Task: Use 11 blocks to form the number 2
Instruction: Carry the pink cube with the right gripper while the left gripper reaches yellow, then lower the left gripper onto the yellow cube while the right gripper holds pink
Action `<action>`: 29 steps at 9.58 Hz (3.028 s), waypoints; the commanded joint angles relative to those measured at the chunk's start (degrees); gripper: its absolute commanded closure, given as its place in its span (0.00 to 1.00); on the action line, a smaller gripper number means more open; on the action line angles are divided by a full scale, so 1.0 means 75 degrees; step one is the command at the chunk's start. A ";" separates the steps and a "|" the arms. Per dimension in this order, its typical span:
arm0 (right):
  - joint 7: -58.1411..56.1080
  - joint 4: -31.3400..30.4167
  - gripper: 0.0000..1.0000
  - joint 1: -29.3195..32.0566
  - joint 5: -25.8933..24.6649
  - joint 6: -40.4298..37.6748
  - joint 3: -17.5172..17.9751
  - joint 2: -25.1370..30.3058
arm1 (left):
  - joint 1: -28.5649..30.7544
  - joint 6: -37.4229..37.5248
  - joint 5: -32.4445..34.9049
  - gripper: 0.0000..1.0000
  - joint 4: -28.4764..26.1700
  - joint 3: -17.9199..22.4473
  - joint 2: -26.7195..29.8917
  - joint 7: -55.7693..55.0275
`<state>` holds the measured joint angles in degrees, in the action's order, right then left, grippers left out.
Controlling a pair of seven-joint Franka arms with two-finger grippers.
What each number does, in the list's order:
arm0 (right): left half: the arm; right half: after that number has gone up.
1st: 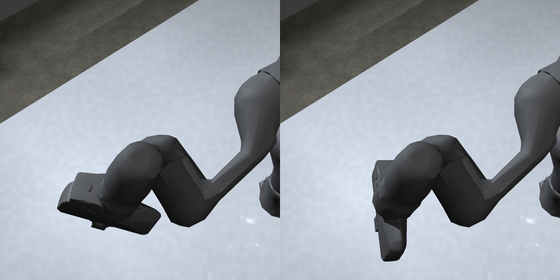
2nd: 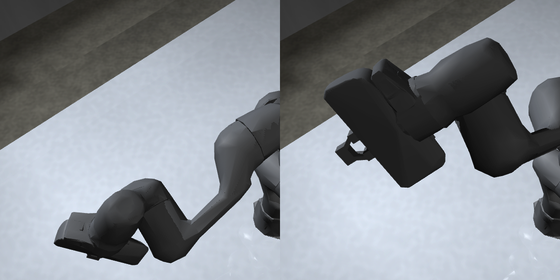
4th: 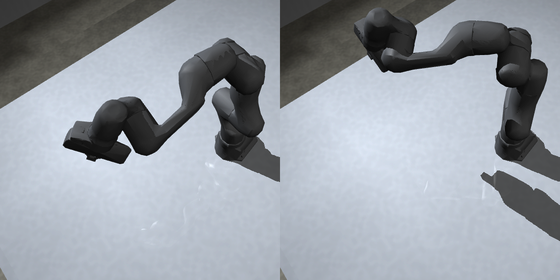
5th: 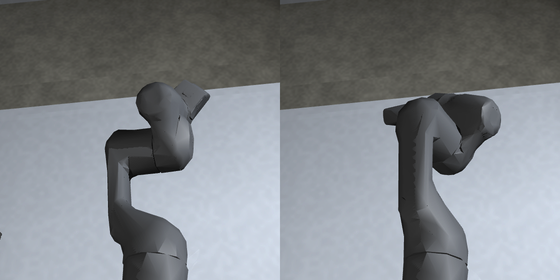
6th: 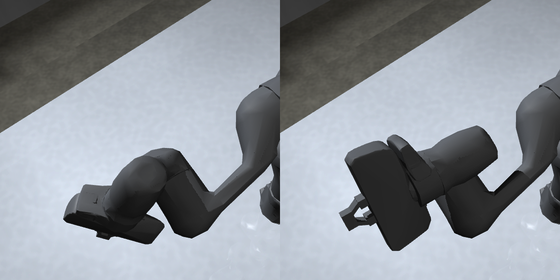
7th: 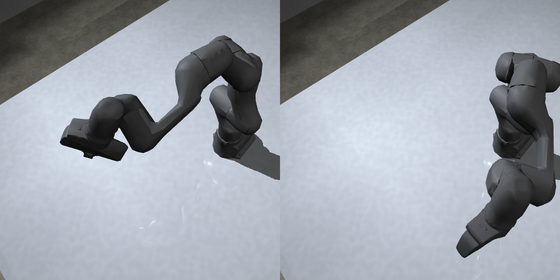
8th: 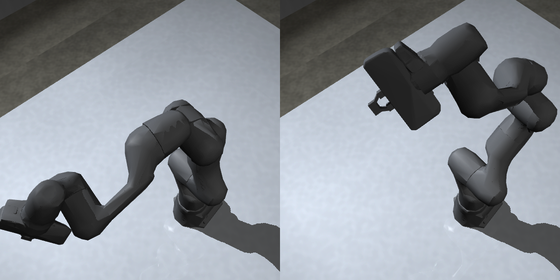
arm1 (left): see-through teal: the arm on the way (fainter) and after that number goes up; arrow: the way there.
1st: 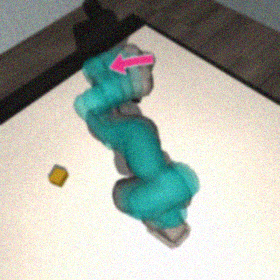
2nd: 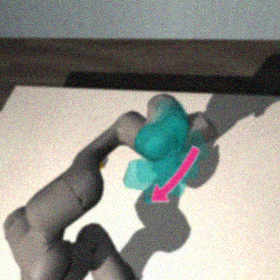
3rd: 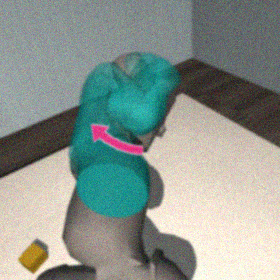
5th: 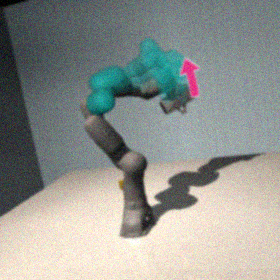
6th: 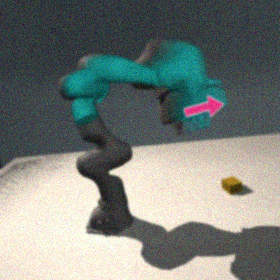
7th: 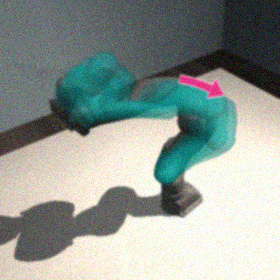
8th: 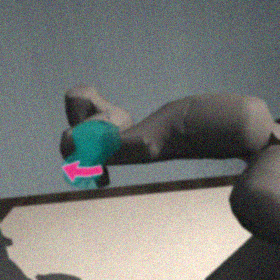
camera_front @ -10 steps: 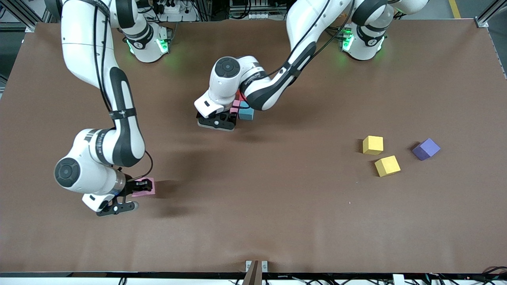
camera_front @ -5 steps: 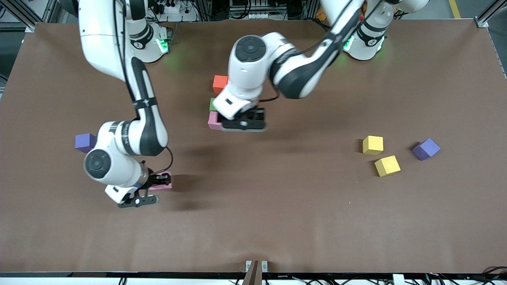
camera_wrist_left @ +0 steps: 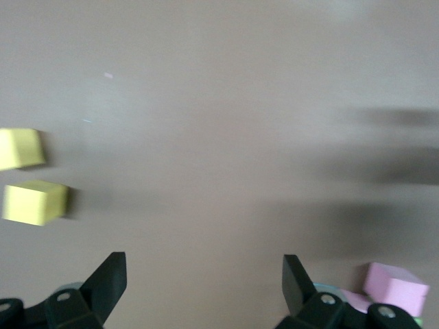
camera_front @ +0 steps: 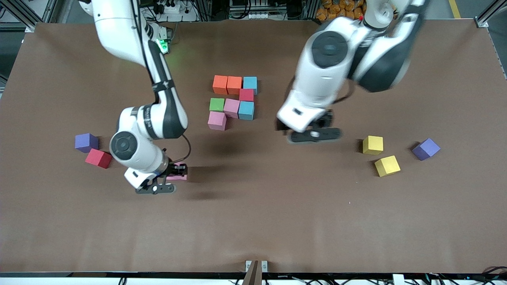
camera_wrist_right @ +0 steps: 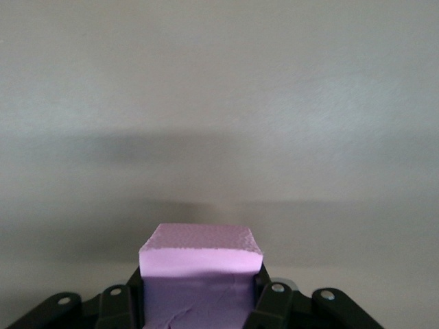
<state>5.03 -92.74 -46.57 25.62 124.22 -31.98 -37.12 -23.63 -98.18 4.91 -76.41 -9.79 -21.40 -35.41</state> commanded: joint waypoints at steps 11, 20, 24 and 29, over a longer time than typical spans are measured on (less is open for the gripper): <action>0.2376 -0.3007 0.75 -0.3210 0.0041 0.2853 -0.0657 0.0883 | 0.3010 0.1209 -0.0150 0.00 -0.2442 -0.0417 0.3403 0.3069; 0.2107 -0.3606 0.76 -0.3341 -0.0018 0.2984 -0.0553 0.0895 | 0.3502 0.0915 -0.0549 0.00 -0.3030 -0.0651 0.3944 0.3058; 0.2130 -0.3642 0.76 -0.3435 -0.0018 0.2973 -0.0541 0.0895 | 0.3514 0.1161 -0.0537 0.00 -0.3206 -0.0582 0.3955 0.3069; 0.2130 -0.3701 0.76 -0.3575 -0.0018 0.2961 -0.0541 0.0895 | 0.3514 0.1021 -0.0444 0.00 -0.3487 -0.0535 0.3500 0.3069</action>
<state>21.42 -118.37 -72.10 25.63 146.39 -35.67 -32.75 2.08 -89.85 2.24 -101.92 -13.85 5.96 -13.61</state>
